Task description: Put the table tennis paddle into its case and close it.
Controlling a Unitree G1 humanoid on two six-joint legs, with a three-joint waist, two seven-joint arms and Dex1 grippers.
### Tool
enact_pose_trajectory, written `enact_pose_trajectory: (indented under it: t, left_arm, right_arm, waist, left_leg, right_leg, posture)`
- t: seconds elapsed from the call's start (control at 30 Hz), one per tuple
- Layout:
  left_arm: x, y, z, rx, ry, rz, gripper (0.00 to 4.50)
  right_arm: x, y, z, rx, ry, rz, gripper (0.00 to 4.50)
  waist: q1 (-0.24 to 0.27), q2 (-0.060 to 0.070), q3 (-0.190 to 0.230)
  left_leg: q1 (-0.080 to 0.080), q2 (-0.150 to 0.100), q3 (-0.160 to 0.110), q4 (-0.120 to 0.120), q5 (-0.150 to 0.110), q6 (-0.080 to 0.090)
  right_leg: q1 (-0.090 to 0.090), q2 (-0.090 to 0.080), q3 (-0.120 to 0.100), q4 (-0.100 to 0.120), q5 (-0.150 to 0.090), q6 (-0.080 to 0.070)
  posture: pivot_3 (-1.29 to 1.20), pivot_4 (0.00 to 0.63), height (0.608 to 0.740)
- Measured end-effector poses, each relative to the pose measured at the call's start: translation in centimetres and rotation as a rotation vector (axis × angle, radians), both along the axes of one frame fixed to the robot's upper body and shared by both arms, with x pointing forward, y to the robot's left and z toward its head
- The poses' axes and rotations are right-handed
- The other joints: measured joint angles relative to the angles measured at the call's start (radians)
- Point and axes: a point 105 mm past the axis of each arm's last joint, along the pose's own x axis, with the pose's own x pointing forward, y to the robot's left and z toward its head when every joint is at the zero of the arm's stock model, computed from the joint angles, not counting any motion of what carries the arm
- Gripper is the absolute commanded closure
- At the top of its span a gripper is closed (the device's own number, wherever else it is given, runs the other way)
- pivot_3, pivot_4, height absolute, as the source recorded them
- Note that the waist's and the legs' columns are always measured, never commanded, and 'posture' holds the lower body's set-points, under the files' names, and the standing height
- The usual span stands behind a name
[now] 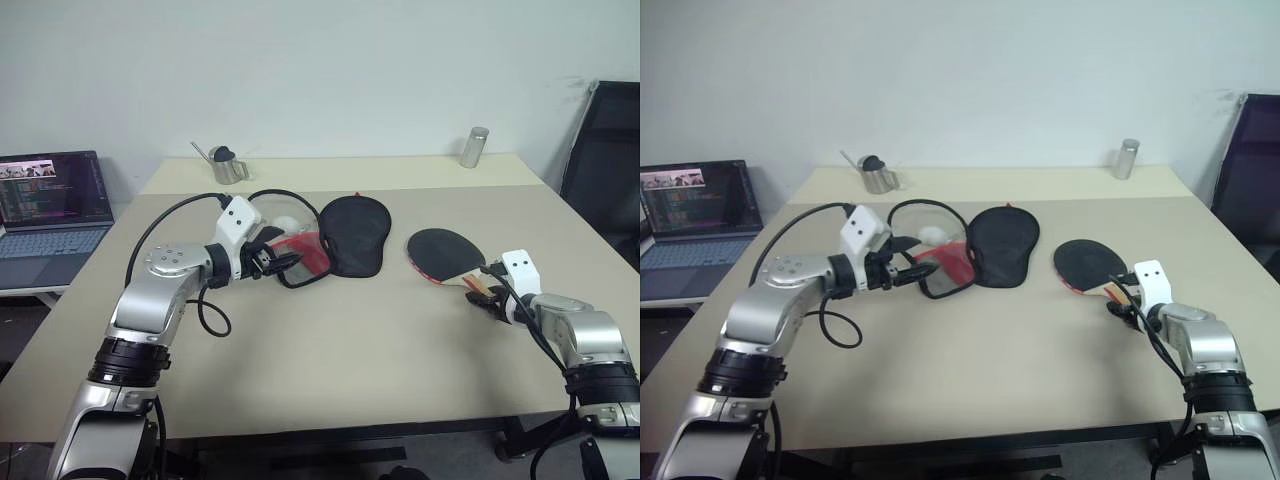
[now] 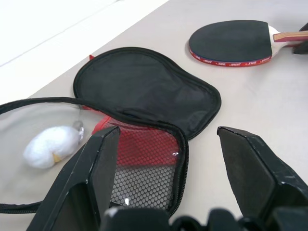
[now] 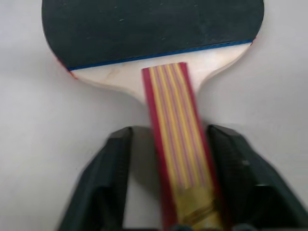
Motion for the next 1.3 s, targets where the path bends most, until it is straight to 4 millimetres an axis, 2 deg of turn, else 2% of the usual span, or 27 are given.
enact_pose_trajectory:
  t: [0.07, 0.43, 0.5, 0.57, 0.73, 0.8, 0.87, 0.97, 1.1, 1.2, 1.3]
  left_arm:
    - [0.0, 0.0, 0.0, -0.001, -0.001, 0.002, 0.97]
    - [0.4, 0.5, -0.2, -0.002, -0.006, 0.032, 0.97]
    - [0.6, 0.7, -0.3, -0.002, -0.003, 0.043, 0.97]
    - [0.8, 1.2, -0.4, -0.002, 0.001, 0.06, 0.97]
    - [1.1, 2.2, -0.2, -0.003, -0.01, 0.094, 0.97]
    - [1.2, 2.4, -0.2, -0.002, -0.009, 0.1, 0.97]
    - [1.3, 2.5, -0.2, -0.006, -0.01, 0.11, 0.97]
    - [1.4, 2.4, -0.4, -0.014, -0.008, 0.117, 0.97]
    - [1.4, 2.2, -0.7, -0.023, -0.003, 0.119, 0.97]
    - [1.2, 2.0, -1.1, -0.027, 0.003, 0.124, 0.97]
    - [0.9, 1.8, -1.6, -0.025, 0.017, 0.123, 0.97]
  right_arm:
    - [0.2, 0.2, 0.0, 0.001, -0.002, -0.002, 3.37]
    - [0.5, 0.4, 0.4, 0.018, 0.003, -0.014, 3.37]
    - [0.9, 1.1, 1.4, 0.063, -0.017, -0.024, 3.37]
    - [1.4, 2.1, 3.2, 0.081, -0.059, -0.021, 3.37]
    - [3.0, 5.0, 8.7, 0.16, -0.207, -0.022, 3.37]
    - [3.4, 6.3, 10.0, 0.181, -0.24, -0.012, 3.37]
    - [3.9, 8.6, 10.9, 0.214, -0.257, 0.014, 3.37]
    - [4.9, 12.2, 10.6, 0.251, -0.229, 0.045, 3.37]
    - [6.9, 16.5, 8.7, 0.27, -0.189, 0.034, 3.37]
    - [8.1, 18.8, 8.0, 0.275, -0.19, 0.015, 3.37]
    - [8.7, 19.7, 7.9, 0.281, -0.202, -0.003, 3.37]
  waist:
    - [0.0, 0.0, 0.0]
    - [0.0, 0.0, 0.0]
    - [0.0, 0.001, 0.001]
    - [0.0, 0.002, 0.001]
    - [0.001, 0.002, 0.001]
    - [0.002, 0.002, 0.001]
    - [0.0, 0.002, 0.001]
    - [-0.001, 0.002, 0.001]
    - [-0.009, 0.002, 0.001]
    - [-0.014, 0.002, 0.001]
    - [-0.018, 0.002, 0.001]
  left_leg:
    - [0.0, 0.0, 0.0, 0.0, 0.0, 0.0]
    - [-0.001, 0.0, 0.0, 0.0, 0.001, 0.001]
    - [-0.003, 0.0, 0.0, 0.0, 0.001, 0.001]
    - [-0.004, 0.0, 0.0, 0.0, 0.001, 0.0]
    - [-0.008, 0.0, 0.0, -0.001, 0.002, -0.002]
    - [-0.01, 0.0, 0.0, -0.001, 0.002, -0.002]
    - [-0.014, -0.001, 0.001, -0.001, 0.002, -0.002]
    - [-0.021, -0.001, 0.001, 0.0, 0.003, -0.003]
    - [-0.023, -0.001, 0.005, 0.0, 0.003, -0.003]
    - [-0.023, -0.001, 0.005, 0.0, 0.003, -0.003]
    - [-0.024, -0.001, 0.005, 0.0, 0.003, -0.003]
  right_leg:
    - [0.0, 0.0, 0.0, 0.0, 0.0, 0.0]
    - [-0.001, 0.0, 0.0, 0.0, 0.001, 0.001]
    - [-0.003, 0.0, 0.001, 0.0, 0.001, 0.001]
    - [-0.005, 0.0, 0.001, 0.0, 0.001, 0.0]
    - [-0.009, 0.0, 0.001, -0.002, 0.001, 0.0]
    - [-0.01, 0.0, 0.001, -0.003, 0.001, 0.0]
    - [-0.017, 0.0, 0.001, -0.001, 0.001, 0.0]
    - [-0.025, -0.001, 0.002, 0.003, 0.001, 0.0]
    - [-0.03, -0.001, 0.002, 0.007, 0.001, 0.0]
    - [-0.031, -0.001, 0.002, 0.008, 0.001, 0.0]
    - [-0.031, -0.001, 0.002, 0.008, 0.001, 0.0]
  posture:
    - [0.0, 0.15, 0.74]
    - [0.0, 0.15, 0.74]
    - [0.0, 0.15, 0.74]
    - [0.0, 0.15, 0.74]
    - [0.0, 0.15, 0.74]
    - [0.0, 0.15, 0.74]
    - [0.0, 0.15, 0.74]
    - [0.0, 0.15, 0.74]
    - [0.0, 0.15, 0.74]
    - [0.0, 0.15, 0.74]
    - [0.0, 0.15, 0.74]
